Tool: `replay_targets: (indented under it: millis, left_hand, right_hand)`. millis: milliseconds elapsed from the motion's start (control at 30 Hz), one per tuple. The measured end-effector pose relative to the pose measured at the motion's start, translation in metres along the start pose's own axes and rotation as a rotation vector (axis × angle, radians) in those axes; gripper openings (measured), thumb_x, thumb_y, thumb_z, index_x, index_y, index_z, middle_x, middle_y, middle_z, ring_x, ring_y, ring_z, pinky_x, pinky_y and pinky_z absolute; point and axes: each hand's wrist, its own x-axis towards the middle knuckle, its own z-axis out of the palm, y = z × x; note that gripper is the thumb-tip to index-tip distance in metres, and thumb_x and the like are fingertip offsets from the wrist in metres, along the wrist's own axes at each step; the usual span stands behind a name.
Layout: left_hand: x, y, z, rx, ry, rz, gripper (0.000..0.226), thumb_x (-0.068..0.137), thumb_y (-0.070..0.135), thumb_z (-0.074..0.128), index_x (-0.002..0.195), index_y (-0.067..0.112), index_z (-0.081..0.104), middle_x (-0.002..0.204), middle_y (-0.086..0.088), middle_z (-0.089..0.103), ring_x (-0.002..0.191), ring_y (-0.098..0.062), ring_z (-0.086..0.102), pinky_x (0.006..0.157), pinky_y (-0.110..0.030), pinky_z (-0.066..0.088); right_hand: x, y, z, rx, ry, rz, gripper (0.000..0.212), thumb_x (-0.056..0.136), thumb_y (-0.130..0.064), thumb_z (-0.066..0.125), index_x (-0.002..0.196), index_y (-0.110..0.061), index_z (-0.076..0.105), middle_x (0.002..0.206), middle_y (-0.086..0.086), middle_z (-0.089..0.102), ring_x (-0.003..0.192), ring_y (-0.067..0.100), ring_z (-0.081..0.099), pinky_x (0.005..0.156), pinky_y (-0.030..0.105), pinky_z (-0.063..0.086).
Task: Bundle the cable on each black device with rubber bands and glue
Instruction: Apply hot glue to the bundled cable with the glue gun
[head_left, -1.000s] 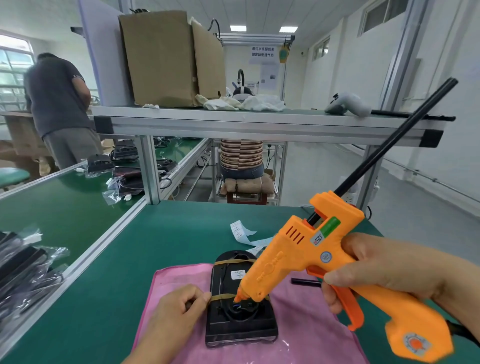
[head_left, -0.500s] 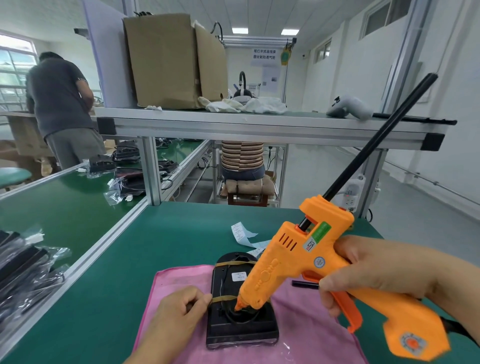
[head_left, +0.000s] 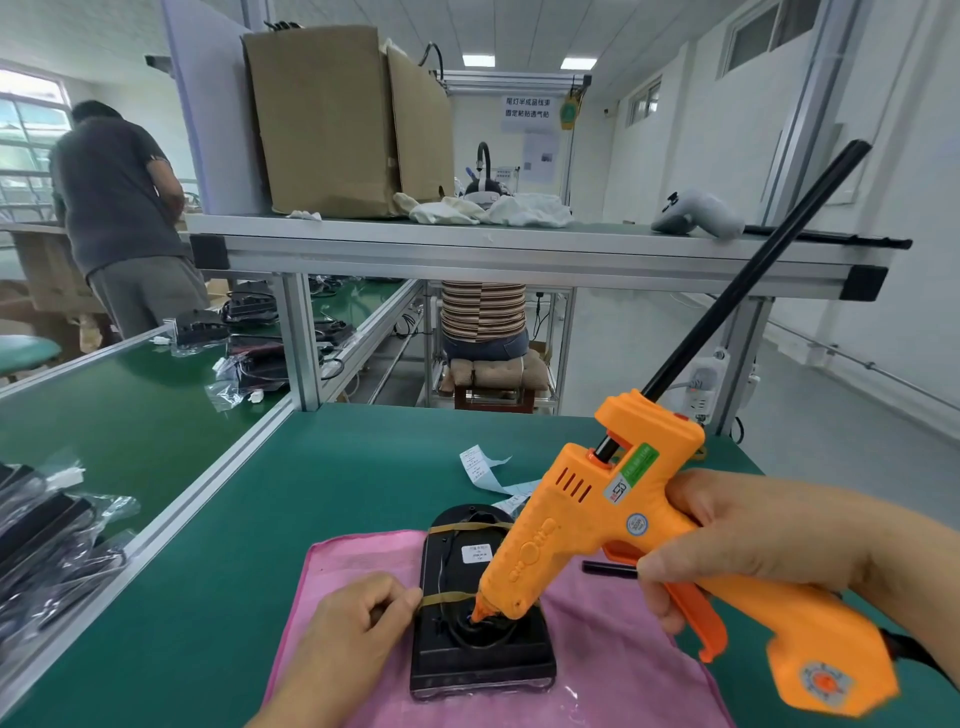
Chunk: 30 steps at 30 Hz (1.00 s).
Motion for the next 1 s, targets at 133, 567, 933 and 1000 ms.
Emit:
replay_targets:
  millis: [133,567,933,1000]
  left_hand:
    - [0.0006,0.0004,0.0001,-0.01,0.002,0.002,0.032,0.093,0.036,0.062,0.065,0.02,0.06,0.074,-0.004,0.065,0.06,-0.006,0.049,0.063,-0.026,0.044]
    - [-0.0007,0.0018,-0.0004,0.0,-0.002,-0.003,0.032,0.093,0.037,0.061,0.067,0.019,0.061,0.076,-0.006,0.066,0.065,-0.008,0.053,0.067,-0.028,0.047]
    - [-0.0001,0.0019,-0.0009,-0.004,-0.009,0.006,0.031,0.094,0.036,0.061,0.069,0.016,0.061,0.076,-0.006,0.066,0.063,-0.006,0.051,0.065,-0.025,0.045]
    - [-0.0003,0.0014,-0.0008,-0.003,-0.011,0.005,0.031,0.094,0.036,0.061,0.068,0.018,0.061,0.076,-0.006,0.066,0.064,-0.006,0.052,0.066,-0.025,0.046]
  right_hand:
    - [-0.0001,-0.0009,0.0007,-0.007,0.003,-0.01,0.023,0.089,-0.033,0.067,0.108,-0.03,0.055,0.094,0.002,0.076,0.088,0.016,0.073,0.083,0.028,0.053]
    - [0.0003,-0.0034,0.0013,0.001,-0.01,-0.008,0.03,0.088,-0.034,0.067,0.114,-0.031,0.052,0.094,0.002,0.075,0.087,0.015,0.072,0.08,0.026,0.053]
    - [0.0042,-0.0076,0.0015,-0.057,0.009,0.016,0.026,0.089,-0.038,0.067,0.111,-0.033,0.055,0.097,0.0,0.076,0.094,0.016,0.072,0.092,0.033,0.05]
    - [0.0031,-0.0087,0.0001,-0.065,0.002,0.023,0.023,0.089,-0.038,0.067,0.109,-0.036,0.055,0.097,0.0,0.076,0.094,0.015,0.072,0.092,0.033,0.05]
